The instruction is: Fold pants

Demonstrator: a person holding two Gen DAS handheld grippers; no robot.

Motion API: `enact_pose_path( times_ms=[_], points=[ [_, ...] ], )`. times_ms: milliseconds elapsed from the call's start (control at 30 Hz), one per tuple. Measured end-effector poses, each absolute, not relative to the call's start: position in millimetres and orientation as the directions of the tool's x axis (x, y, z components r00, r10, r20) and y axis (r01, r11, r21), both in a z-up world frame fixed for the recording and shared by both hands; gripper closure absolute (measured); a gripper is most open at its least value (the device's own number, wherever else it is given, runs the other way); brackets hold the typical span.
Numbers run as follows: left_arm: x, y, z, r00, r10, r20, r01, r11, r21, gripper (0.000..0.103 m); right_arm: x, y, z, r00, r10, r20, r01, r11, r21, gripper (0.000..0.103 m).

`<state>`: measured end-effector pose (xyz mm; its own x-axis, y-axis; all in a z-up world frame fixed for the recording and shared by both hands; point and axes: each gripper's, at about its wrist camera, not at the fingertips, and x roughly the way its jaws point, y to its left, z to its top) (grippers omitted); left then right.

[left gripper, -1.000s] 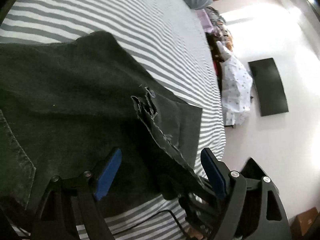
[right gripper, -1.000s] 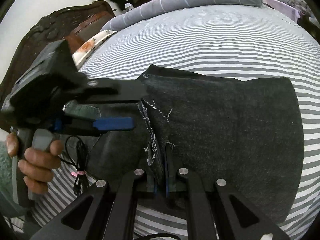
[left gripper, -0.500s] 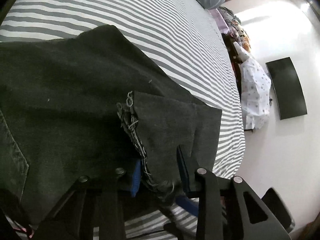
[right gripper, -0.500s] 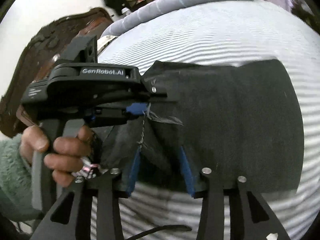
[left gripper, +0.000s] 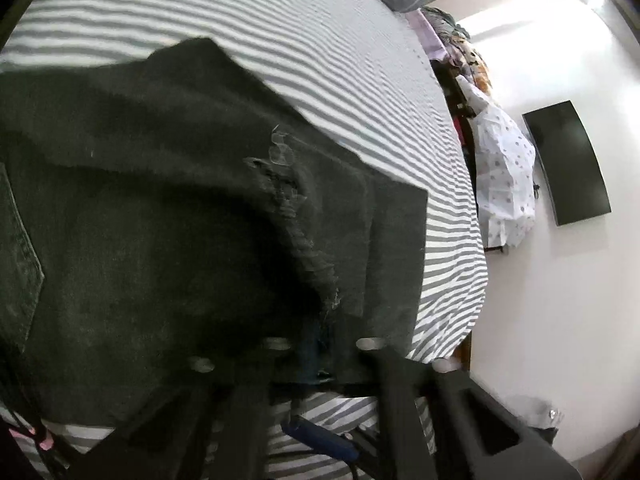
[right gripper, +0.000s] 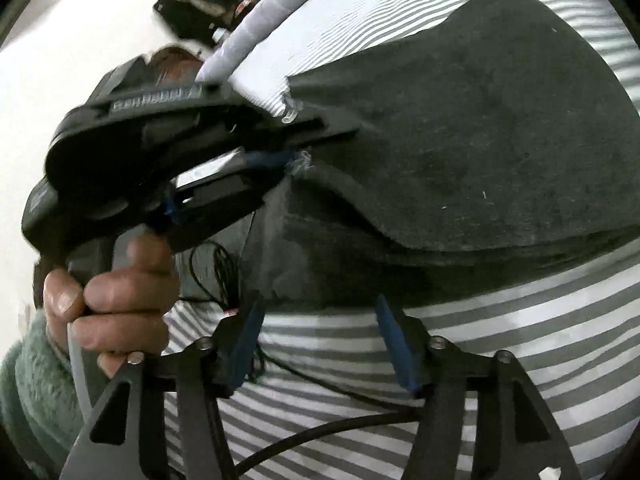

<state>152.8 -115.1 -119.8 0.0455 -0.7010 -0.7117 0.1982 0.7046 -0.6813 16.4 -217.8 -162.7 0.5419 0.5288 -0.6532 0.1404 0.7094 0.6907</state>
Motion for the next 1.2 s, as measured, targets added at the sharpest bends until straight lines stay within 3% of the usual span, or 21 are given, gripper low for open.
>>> enact_pose_path(
  times_ms=[167,433,533,667,733,767,833,867,967,1200],
  points=[
    [155,-115,-102,0.091,-0.708,-0.7,0.218,0.7,-0.68,0.1,14,-241,-177,0.587,0.523,-0.618,0.244,0.614,0.751,0.037],
    [160,-112,-105,0.101,-0.702,-0.705,0.21,0.707,-0.675,0.101,-4,-312,-188,0.7,0.446,-0.557,0.404,0.396,0.825,0.037],
    [161,-109,-105,0.104,-0.705,-0.701,0.197,0.706,-0.68,0.101,-1,-326,-188,0.694,0.407,-0.594,0.45,0.399,0.799,0.038],
    [162,-105,-105,0.106,-0.709,-0.698,0.2,0.702,-0.683,0.101,-2,-341,-179,0.658,0.257,-0.708,0.527,0.514,0.676,0.038],
    [162,-105,-106,0.106,-0.704,-0.702,0.206,0.706,-0.677,0.101,-6,-356,-182,0.651,0.243,-0.719,0.555,0.494,0.67,0.043],
    [162,-105,-108,0.103,-0.704,-0.703,0.204,0.707,-0.678,0.101,-7,-360,-185,0.647,0.251,-0.72,0.57,0.468,0.675,0.05],
    [162,-103,-111,0.102,-0.702,-0.705,0.198,0.709,-0.677,0.101,-11,-370,-189,0.62,0.255,-0.742,0.608,0.442,0.659,0.071],
    [162,-105,-110,0.103,-0.699,-0.707,0.198,0.711,-0.674,0.101,-9,-370,-188,0.604,0.251,-0.757,0.616,0.456,0.643,0.089],
    [161,-103,-104,0.106,-0.701,-0.705,0.214,0.708,-0.673,0.101,-6,-362,-178,0.591,0.243,-0.769,0.597,0.51,0.62,0.095],
    [164,-73,-91,0.156,-0.682,-0.715,0.226,0.729,-0.646,0.101,20,-324,-151,0.58,0.256,-0.773,0.497,0.641,0.585,0.095]
  ],
)
